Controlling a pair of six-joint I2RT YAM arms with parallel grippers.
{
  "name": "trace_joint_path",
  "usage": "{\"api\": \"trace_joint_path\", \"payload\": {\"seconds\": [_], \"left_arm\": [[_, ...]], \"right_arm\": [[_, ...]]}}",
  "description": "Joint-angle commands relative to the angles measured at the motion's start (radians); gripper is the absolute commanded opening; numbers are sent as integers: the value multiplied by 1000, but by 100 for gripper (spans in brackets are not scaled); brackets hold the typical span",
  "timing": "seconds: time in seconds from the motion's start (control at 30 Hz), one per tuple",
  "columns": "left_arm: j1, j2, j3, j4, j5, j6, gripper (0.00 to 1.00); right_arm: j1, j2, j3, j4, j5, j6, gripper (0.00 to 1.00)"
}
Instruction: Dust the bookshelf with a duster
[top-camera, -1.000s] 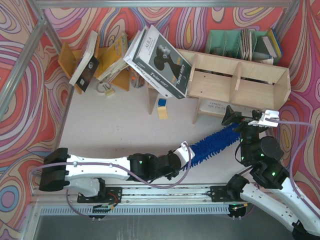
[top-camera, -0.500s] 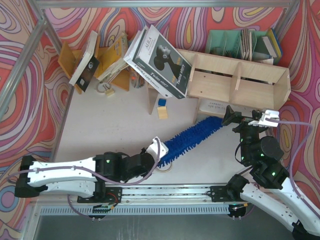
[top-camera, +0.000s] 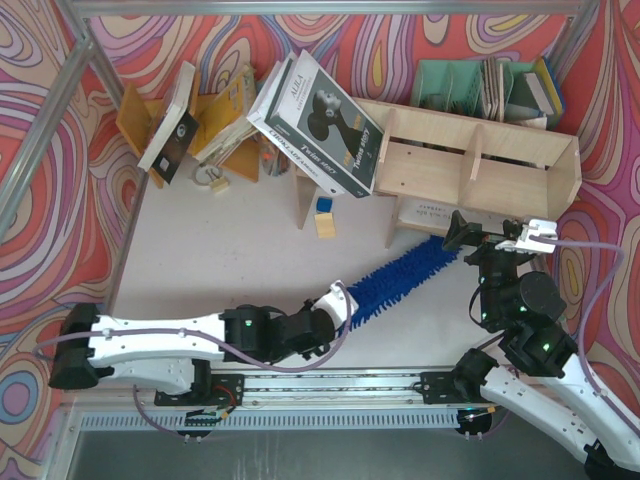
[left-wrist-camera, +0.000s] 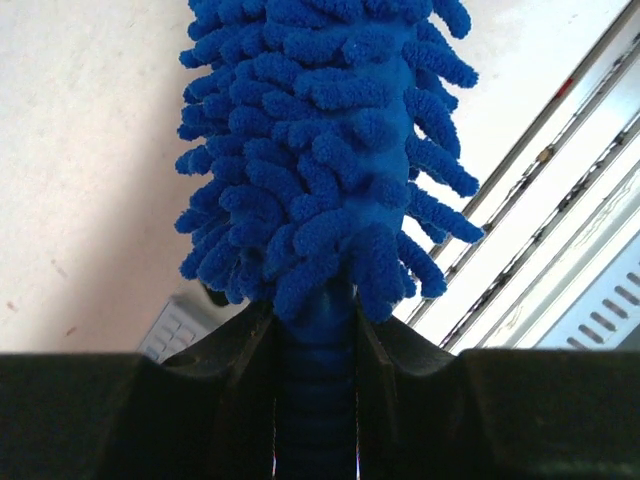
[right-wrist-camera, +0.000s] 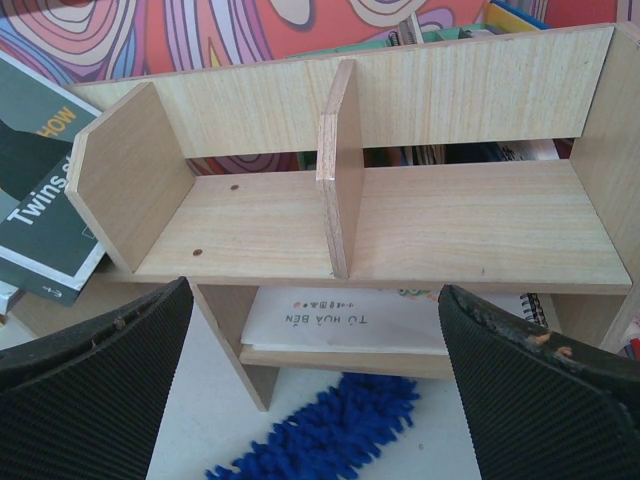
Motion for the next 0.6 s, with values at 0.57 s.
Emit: {"api": "trace_joint_path", "payload": {"seconds": [0.57], "left_arm": [[13, 334, 298, 205, 282, 188, 0]], "right_arm": [[2, -13, 60, -26, 17, 9, 99]]}}
